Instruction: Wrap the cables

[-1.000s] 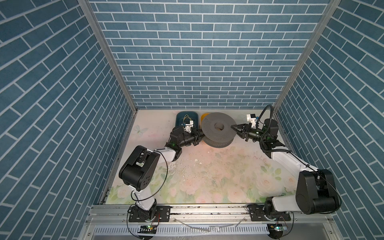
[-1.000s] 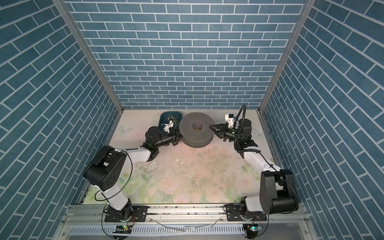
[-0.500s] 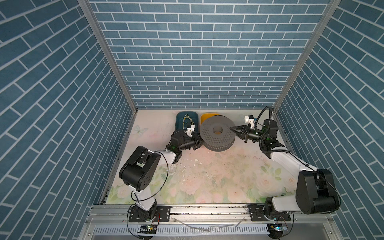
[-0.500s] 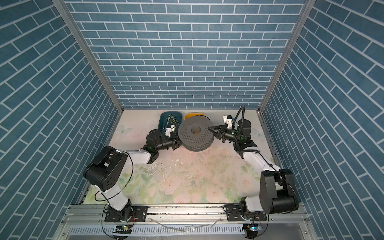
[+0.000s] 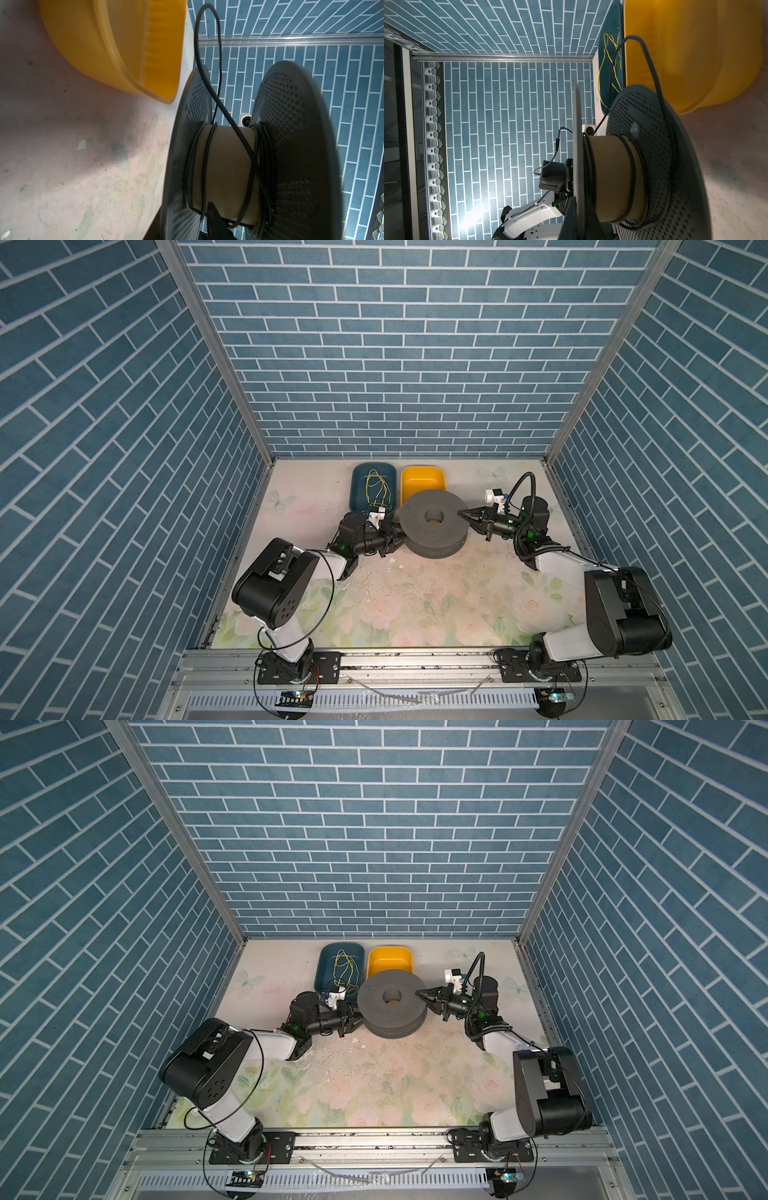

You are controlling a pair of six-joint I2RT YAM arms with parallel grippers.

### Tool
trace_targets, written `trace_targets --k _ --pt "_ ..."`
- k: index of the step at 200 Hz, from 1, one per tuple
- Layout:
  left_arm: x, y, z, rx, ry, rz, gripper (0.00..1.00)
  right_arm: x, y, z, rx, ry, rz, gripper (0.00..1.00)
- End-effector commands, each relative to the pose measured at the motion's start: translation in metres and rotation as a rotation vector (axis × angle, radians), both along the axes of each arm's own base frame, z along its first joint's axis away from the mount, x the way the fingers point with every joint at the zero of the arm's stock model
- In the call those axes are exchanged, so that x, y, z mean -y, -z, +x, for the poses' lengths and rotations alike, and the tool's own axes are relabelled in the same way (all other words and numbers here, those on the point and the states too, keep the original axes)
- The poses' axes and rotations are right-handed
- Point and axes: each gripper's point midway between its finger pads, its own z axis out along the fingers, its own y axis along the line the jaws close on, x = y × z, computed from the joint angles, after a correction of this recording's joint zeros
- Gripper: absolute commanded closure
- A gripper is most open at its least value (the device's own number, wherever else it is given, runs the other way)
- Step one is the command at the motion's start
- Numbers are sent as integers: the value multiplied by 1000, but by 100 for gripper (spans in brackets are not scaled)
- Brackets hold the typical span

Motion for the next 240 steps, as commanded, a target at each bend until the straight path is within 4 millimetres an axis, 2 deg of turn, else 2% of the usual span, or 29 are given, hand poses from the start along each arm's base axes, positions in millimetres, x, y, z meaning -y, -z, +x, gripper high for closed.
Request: trace_targets --k 1,75,152,192,240 --pt "2 -17 -13 87 65 8 67 5 -8 1 87 15 7 100" --pt "-5 14 -40 23 141 125 62 9 21 -14 34 27 -26 100" --pt "-13 40 -62 -45 192 171 57 11 36 -23 12 29 -32 100" --pt "-16 37 -67 -52 202 170 54 13 38 -28 4 44 -20 100" --pt "-21 27 -62 -37 183 167 54 16 37 -36 -1 69 -24 100"
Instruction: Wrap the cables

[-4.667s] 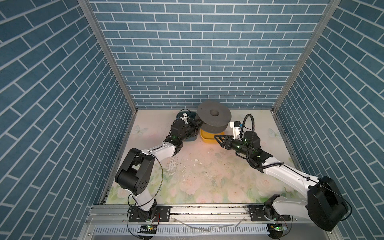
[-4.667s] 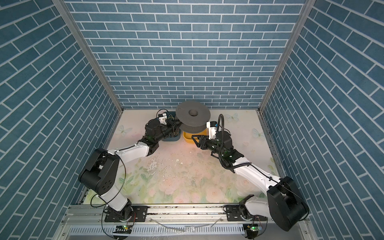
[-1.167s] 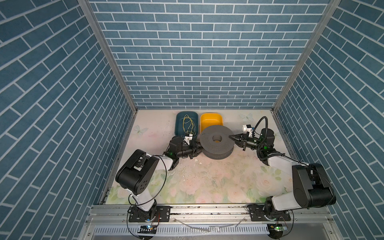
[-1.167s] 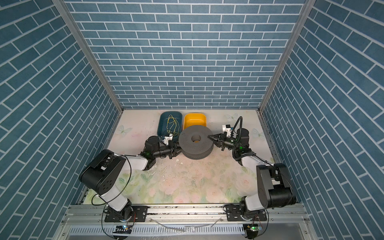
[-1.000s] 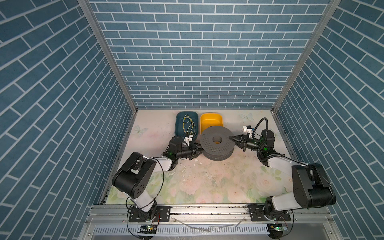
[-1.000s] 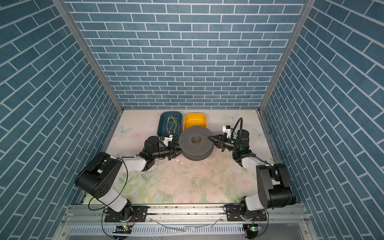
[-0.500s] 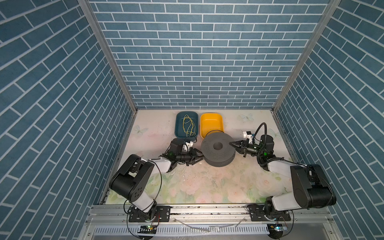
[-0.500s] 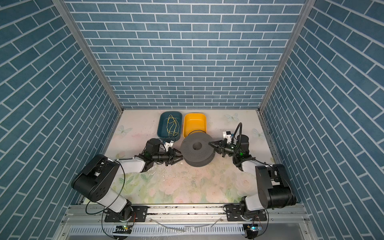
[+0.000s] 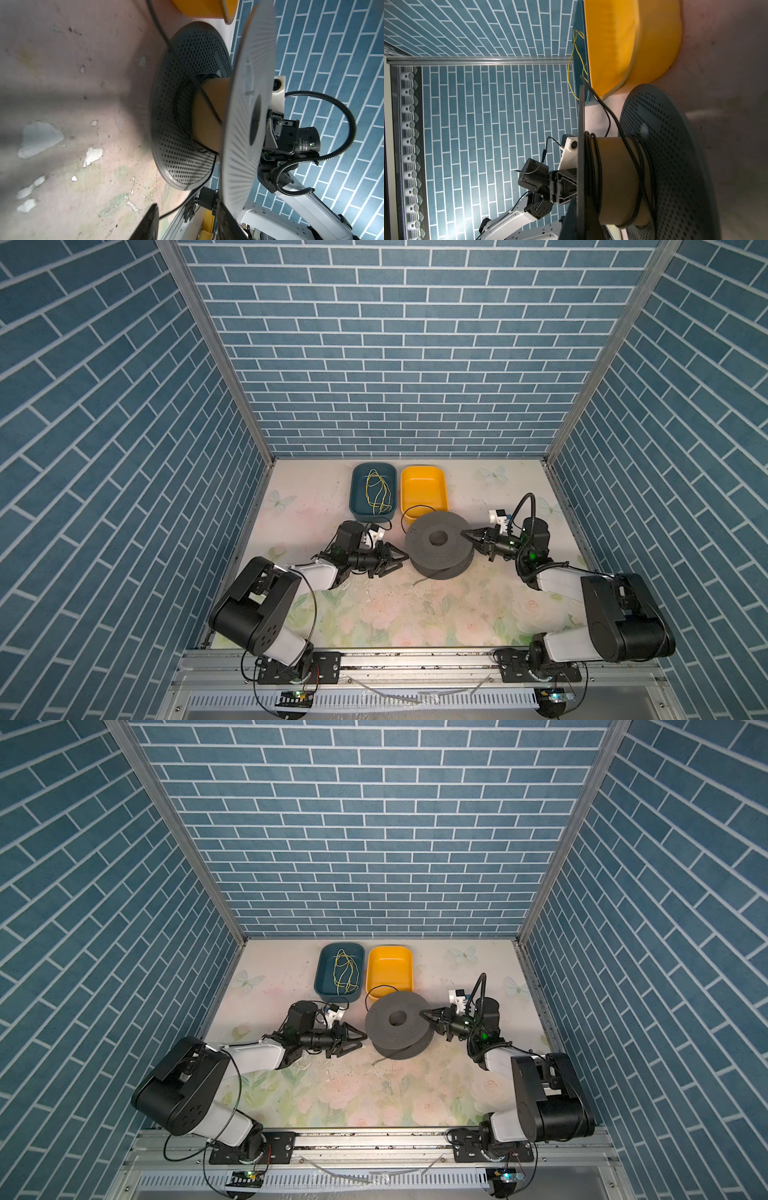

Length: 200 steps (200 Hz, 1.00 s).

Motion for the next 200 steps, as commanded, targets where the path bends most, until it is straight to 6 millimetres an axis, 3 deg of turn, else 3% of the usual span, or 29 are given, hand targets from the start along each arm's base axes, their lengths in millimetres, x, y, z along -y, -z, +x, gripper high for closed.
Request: trace_targets --k 1,53,123,172,200 --pt "-1 -6 1 22 12 -6 54 2 -18 -3 59 14 24 100" --pt "1 -7 3 26 16 -13 54 3 -8 -7 48 20 17 100" --pt "-7 -21 17 69 4 1 53 4 12 -26 22 -8 9 100" --pt "-7 -14 28 84 -7 55 52 4 21 -17 45 9 -4 100" --pt "-9 -5 35 90 -19 99 51 4 36 -15 24 7 -9 100"
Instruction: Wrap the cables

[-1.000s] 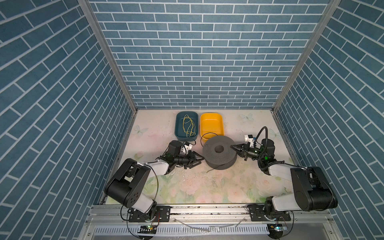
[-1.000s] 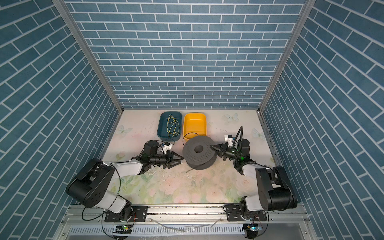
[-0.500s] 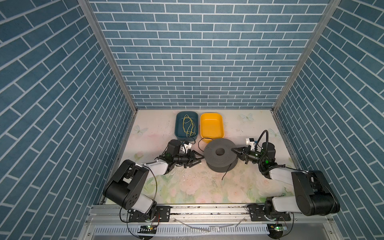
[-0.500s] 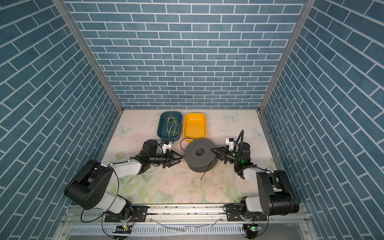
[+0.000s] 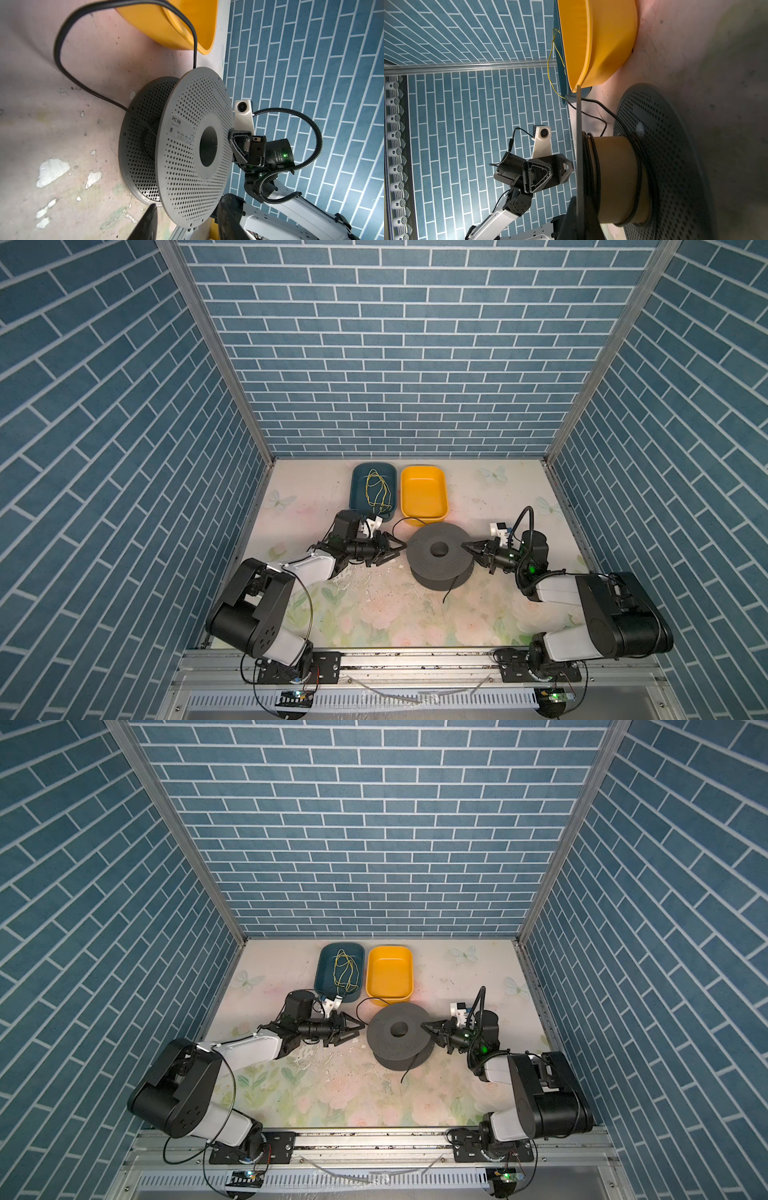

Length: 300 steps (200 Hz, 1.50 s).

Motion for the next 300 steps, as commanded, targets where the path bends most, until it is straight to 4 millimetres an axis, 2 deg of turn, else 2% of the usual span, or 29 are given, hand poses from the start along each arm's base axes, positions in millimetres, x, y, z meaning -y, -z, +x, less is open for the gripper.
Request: trace_targets --k 1,13,17,63,75,85,116,150,173,187,227,248,276,300 --pt "-3 11 8 15 -10 60 50 -1 1 2 66 -12 6 100" --pt "-7 19 7 5 -5 108 50 -1 9 0 52 -14 5 100" --pt "-6 12 13 26 -6 114 50 -1 12 0 49 -14 5 100" --pt "-10 6 24 66 -20 177 49 2 36 -2 18 6 -13 100" --pt "-10 4 24 68 -19 173 49 3 37 -1 18 11 -15 94" --pt "-10 4 23 68 -20 174 49 3 39 -2 14 11 -25 83" --pt "-14 9 15 61 -16 175 49 9 48 -11 -3 14 -118 61" --pt "-17 13 8 58 -10 184 49 25 42 -28 16 13 -323 50" --pt "-24 12 10 66 -22 188 49 38 36 -44 28 13 -442 42" --pt "-29 9 12 85 -28 210 49 46 39 -55 17 10 -498 37" --pt "-35 -4 13 133 -39 235 48 56 58 -74 -6 2 -575 37" --pt "-37 5 12 112 -38 254 48 62 65 -73 -2 8 -622 42" --pt "-37 19 12 76 -54 252 48 58 66 -68 10 -7 -611 56" --pt "-36 23 16 65 -72 241 49 57 72 -66 -19 -20 -615 57"
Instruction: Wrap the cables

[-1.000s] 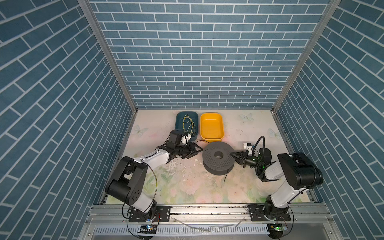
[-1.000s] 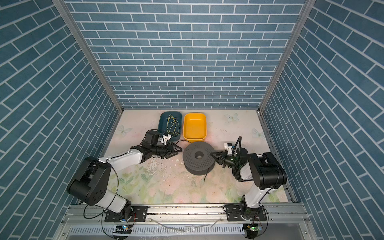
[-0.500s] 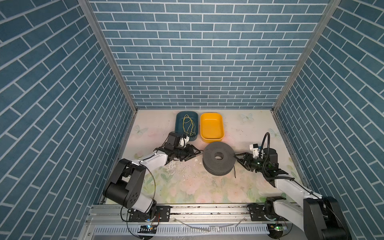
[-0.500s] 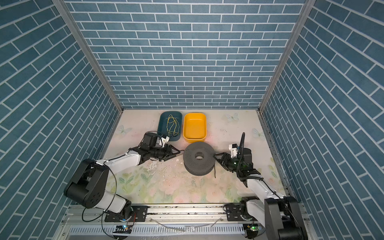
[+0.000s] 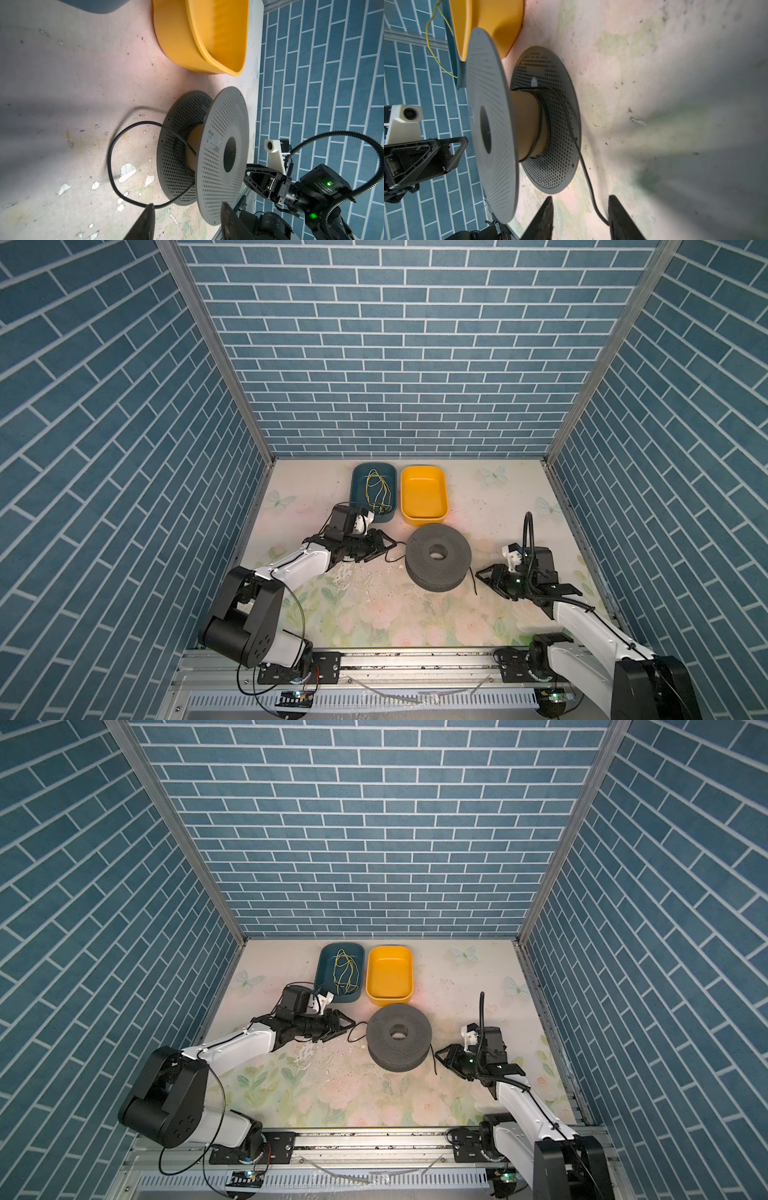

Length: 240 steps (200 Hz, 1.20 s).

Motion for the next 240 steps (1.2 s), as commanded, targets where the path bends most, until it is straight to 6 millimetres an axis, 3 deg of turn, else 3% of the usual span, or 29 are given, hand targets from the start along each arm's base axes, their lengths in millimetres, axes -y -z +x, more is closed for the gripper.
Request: trace_targets --k 1,33,100,119,138,157,197,240 --pt "-3 9 4 -8 -26 3 49 1 7 2 3 -25 -30 57" --pt "-2 11 4 -16 -27 2 49 -4 13 3 -2 -41 -44 53" --pt "3 9 5 -27 -18 -30 49 -16 26 13 49 -100 -228 61" --pt "3 8 5 -23 -15 -33 49 -7 36 13 13 -83 -321 70" --pt "3 5 5 -17 -16 -36 49 4 38 14 0 -39 -371 85" --pt "3 4 4 -13 -13 -37 49 15 28 19 20 9 -422 100" --pt "4 0 6 -4 -14 -49 50 34 -14 39 84 74 -516 100" --pt "1 7 -2 -12 -12 -39 50 64 -37 33 85 169 -546 100"
